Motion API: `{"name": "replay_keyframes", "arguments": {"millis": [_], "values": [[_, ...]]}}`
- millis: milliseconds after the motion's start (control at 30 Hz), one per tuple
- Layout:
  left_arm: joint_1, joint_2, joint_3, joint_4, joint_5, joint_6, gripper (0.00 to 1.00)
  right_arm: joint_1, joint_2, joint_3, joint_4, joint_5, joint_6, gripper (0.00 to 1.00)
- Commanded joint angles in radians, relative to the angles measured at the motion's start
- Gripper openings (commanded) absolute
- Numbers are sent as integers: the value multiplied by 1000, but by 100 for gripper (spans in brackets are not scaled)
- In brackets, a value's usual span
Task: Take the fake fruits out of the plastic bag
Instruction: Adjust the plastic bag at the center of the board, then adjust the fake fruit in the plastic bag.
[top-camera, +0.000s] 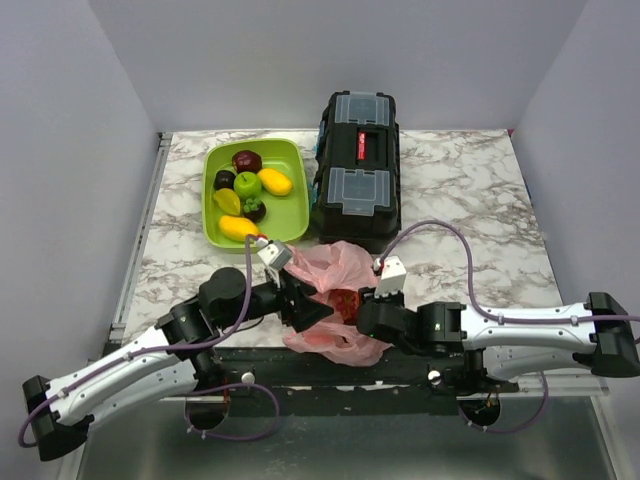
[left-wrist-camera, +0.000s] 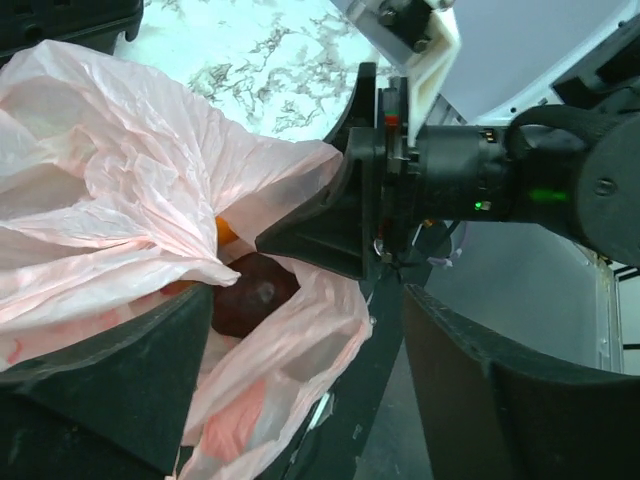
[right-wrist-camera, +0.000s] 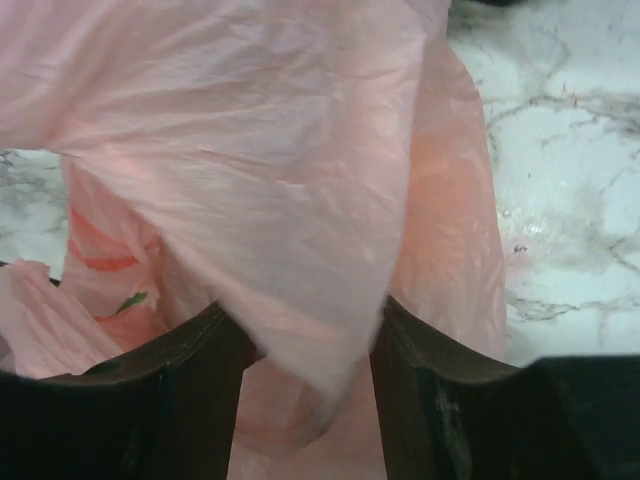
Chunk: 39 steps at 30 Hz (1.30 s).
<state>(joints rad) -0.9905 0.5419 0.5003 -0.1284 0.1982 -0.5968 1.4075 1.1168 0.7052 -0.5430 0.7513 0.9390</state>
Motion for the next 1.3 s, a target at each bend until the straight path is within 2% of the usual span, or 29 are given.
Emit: {"name": "replay_keyframes", "arguments": {"millis": [0, 67, 200, 300, 433, 667, 767, 900, 1000, 1133, 1267], "values": [[1, 128, 62, 13, -10, 39, 70, 3, -25, 102, -96, -9, -53, 57], [9, 193, 75, 25, -25, 33, 63, 4, -43, 131, -106, -45, -103, 60], [66, 297, 56, 113, 14, 12, 58, 3, -125, 190, -115, -141, -164, 63], [155, 343, 29, 213, 61, -50, 55, 3, -202, 162, 46, -329, -291, 66], [253, 430, 30, 322, 170, -101, 51, 4, -200, 94, 235, -484, -333, 58], [272, 519, 69, 313, 169, -72, 49, 3, -15, 67, 334, -296, -337, 52], [284, 548, 83, 278, 105, -40, 49, 4, 78, 38, 325, -324, -342, 49], [331, 628, 136, 195, 16, 10, 49, 5, 162, -28, 247, -332, -226, 44], [364, 647, 153, 169, 7, 36, 45, 4, 117, -57, 152, -251, -116, 43], [365, 563, 122, 160, 37, 67, 49, 4, -52, -68, 125, -201, -105, 47], [366, 448, 138, 45, 128, 96, 68, 3, -187, -63, 139, -181, -138, 62]]}}
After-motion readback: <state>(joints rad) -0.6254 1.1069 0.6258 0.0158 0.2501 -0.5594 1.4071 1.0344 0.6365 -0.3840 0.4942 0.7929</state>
